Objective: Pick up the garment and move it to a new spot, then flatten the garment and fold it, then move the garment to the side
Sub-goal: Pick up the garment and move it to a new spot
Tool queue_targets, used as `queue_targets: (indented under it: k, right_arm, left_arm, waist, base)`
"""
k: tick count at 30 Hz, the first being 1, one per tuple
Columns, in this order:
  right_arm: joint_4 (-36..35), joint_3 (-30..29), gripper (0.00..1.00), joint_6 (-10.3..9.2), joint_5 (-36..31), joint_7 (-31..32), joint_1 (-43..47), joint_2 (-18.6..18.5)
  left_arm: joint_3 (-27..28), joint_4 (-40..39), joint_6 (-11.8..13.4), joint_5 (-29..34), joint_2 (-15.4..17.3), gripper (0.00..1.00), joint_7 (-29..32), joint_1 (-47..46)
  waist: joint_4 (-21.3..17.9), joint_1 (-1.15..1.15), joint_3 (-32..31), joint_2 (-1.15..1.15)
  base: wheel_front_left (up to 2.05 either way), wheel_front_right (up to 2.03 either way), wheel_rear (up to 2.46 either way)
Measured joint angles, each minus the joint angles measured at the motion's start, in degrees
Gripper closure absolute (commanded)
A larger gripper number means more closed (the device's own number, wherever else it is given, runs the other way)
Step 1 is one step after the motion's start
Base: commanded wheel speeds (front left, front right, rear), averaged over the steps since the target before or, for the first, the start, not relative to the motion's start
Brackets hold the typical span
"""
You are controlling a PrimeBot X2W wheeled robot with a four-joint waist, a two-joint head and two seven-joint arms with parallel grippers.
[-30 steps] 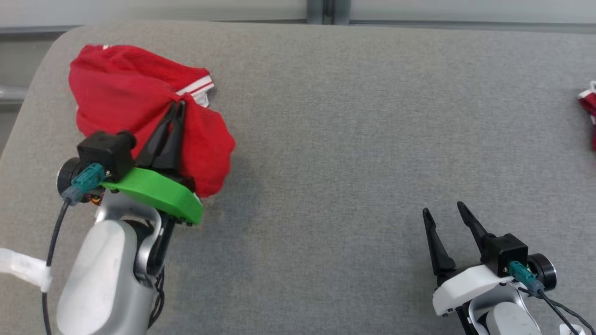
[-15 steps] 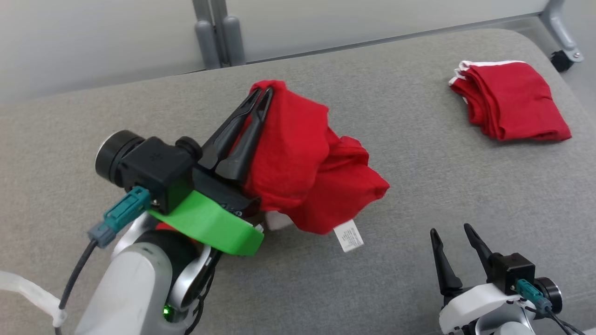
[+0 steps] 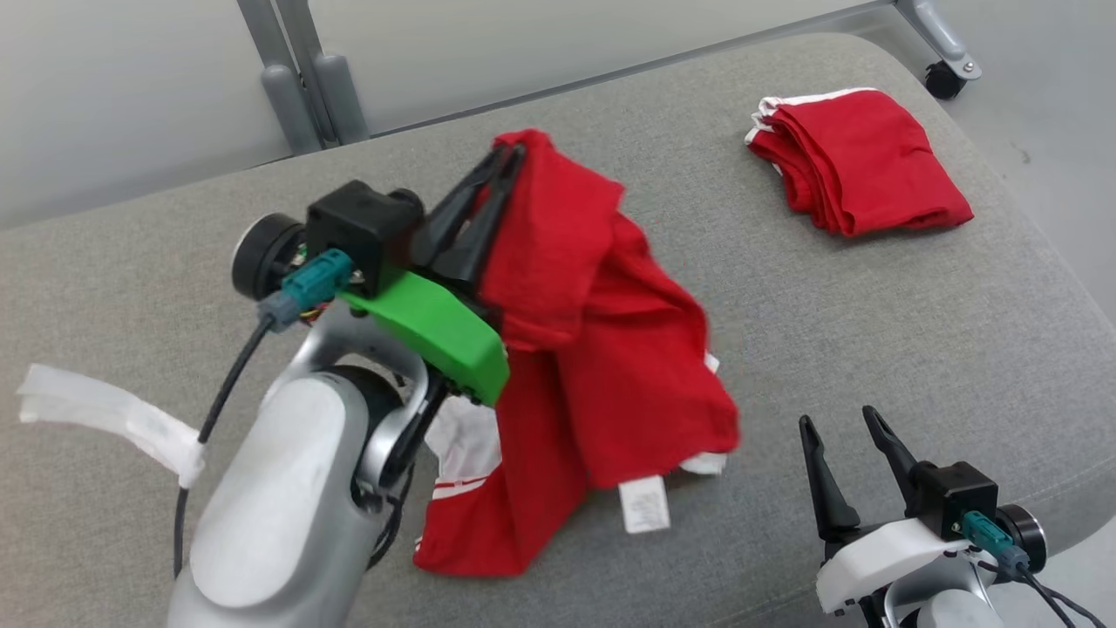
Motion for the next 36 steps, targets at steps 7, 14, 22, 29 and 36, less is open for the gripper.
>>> queue_targets:
  k: [7, 14, 22, 29, 36]
  right_arm:
    - [0.25, 1.02, 0.0, 0.0, -0.07, 0.0, -0.88, -0.01]
    - [0.23, 0.59, 0.0, 0.0, -0.58, 0.0, -1.75, -0.01]
    - [-0.78, -3.02, 0.0, 0.0, -1.31, 0.0, -1.51, 0.01]
    - [-3.88, -5.31, 0.0, 0.0, -2.82, 0.0, 0.09, 0.0]
    - [-6.19, -9.07, 0.0, 0.0, -3.66, 0.0, 2.47, 0.01]
  left_arm:
    - [5.79, 24.09, 2.91, 0.71, 1.41, 1.0, -11.1, -2.59]
    - [8.01, 45.43, 3.63, 0.71, 1.85, 0.0, -20.09, -4.14]
    - [13.19, 43.89, 4.13, -2.18, -1.19, 0.0, -26.21, -4.05]
    - [17.73, 22.38, 6.83, 2.01, -2.67, 0.0, -26.44, 12.16]
    - [20.76, 11.46, 8.8, 6.48, -3.22, 0.0, -26.47, 26.64]
  waist:
    - [-0.29, 0.0, 2.18, 0.0]
    - [-0.97, 0.0, 4.11, 0.0]
    - [0.73, 0.0, 4.15, 0.0]
    - [4.13, 0.0, 2.71, 0.0]
    - [8.15, 0.0, 0.73, 0.0]
  base:
    - [0.0, 0.0, 0.0]
    - [0.0, 0.0, 0.0]
    - [0.0, 0.0, 0.0]
    - [0.0, 0.0, 0.0]
    - [0.0, 0.0, 0.0]
